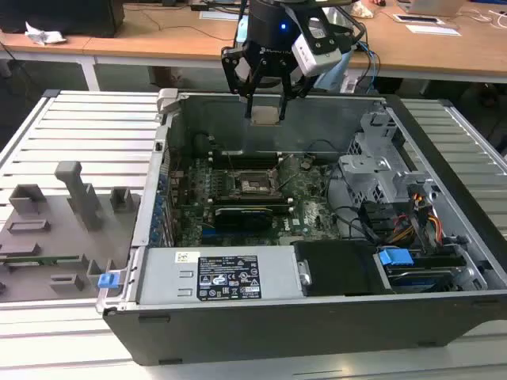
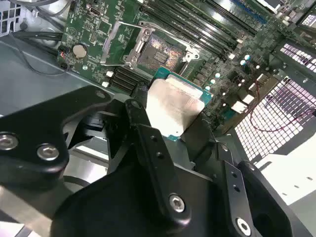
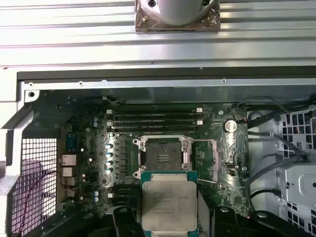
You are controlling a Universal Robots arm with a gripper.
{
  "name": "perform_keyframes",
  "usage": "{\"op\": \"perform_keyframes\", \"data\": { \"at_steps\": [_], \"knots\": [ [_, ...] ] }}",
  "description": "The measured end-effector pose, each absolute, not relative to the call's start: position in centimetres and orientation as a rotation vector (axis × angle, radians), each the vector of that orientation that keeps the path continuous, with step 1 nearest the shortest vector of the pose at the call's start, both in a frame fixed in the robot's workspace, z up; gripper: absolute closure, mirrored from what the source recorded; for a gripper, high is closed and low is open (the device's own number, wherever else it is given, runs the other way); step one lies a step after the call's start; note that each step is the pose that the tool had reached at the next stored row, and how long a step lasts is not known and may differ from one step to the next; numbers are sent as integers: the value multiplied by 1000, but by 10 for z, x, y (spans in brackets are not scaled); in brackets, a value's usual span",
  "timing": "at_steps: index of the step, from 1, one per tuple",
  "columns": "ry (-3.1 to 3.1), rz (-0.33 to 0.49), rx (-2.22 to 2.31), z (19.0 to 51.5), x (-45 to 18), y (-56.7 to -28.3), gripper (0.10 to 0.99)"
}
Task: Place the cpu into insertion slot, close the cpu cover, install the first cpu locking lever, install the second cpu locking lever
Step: 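Place the cpu into insertion slot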
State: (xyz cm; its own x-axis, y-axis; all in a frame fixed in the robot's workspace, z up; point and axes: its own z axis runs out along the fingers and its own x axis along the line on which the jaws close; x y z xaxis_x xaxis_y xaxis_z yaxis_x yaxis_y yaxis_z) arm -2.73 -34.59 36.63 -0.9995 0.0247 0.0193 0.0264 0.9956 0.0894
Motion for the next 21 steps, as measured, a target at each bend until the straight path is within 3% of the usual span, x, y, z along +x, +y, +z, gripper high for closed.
{"op": "perform_keyframes", "data": {
  "at_steps": [21],
  "knots": [
    [-3113, -142, -310, 366, -27, -346, 545]
  ]
}}
